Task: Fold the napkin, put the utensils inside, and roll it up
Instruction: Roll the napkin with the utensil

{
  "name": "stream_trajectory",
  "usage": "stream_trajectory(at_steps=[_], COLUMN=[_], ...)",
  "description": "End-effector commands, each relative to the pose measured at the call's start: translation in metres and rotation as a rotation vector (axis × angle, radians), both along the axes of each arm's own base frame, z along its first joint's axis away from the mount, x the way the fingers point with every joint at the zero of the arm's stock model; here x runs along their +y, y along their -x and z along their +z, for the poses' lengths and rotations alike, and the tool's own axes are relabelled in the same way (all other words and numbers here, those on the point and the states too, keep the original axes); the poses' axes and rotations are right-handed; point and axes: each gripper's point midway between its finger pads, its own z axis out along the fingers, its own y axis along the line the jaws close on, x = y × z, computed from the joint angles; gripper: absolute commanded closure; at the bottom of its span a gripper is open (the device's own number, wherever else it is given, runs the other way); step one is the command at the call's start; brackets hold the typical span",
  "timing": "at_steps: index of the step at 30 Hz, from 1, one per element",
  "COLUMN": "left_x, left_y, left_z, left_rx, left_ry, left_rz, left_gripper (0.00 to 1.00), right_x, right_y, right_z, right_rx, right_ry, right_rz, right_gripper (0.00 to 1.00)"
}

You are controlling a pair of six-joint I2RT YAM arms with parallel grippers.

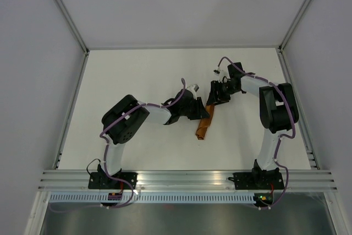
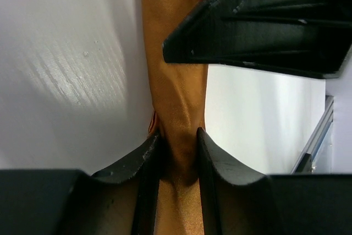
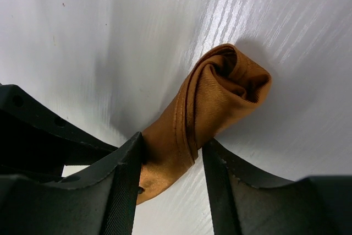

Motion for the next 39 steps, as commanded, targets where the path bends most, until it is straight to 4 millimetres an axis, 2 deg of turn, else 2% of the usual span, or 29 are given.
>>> stream_trajectory(at_steps=[1,3,8,9,10,12,18,23,31,36,39], left_x=[0.023,0.020,0.018,0.018,0.018,0.019,0.029,0.044,0.060,0.073,0.076], left_y=[0.036,0.035,0.033,0.032,0.031,0.028,0.017,0.005,0.000,-0.002,-0.001], left_z=[-0.060,-0.059,-0.056,-0.054,-0.052,-0.046,-0.032,-0.021,-0.008,0.005,0.006], left_rx=[0.204,0.206,0.201,0.193,0.184,0.156,0.074,-0.006,-0.072,-0.117,-0.120], left_ry=[-0.116,-0.098,-0.084,-0.081,-0.080,-0.077,-0.136,-0.222,-0.291,-0.316,-0.324], left_rz=[0.010,0.015,0.018,0.017,0.019,0.024,0.049,0.078,0.093,0.123,0.126], left_gripper=[0.64,0.63,0.55,0.51,0.41,0.36,0.27,0.20,0.20,0.20,0.21], right_x=[-0.006,-0.009,-0.017,-0.020,-0.021,-0.026,-0.030,-0.025,-0.017,-0.012,-0.008], right_y=[0.002,-0.003,-0.010,-0.012,-0.013,-0.018,-0.027,-0.031,-0.044,-0.067,-0.078], right_z=[-0.013,-0.014,-0.015,-0.015,-0.014,-0.014,-0.006,-0.003,-0.013,-0.012,-0.014], right_rx=[0.021,-0.008,-0.066,-0.084,-0.096,-0.120,-0.204,-0.244,-0.246,-0.280,-0.282], right_ry=[0.054,0.089,0.169,0.200,0.217,0.271,0.385,0.386,0.365,0.358,0.349], right_rz=[-0.039,-0.042,-0.039,-0.040,-0.037,-0.048,-0.054,-0.041,-0.033,-0.066,-0.084], right_gripper=[0.49,0.68,0.84,0.85,0.87,0.90,0.91,0.91,0.91,0.91,0.89])
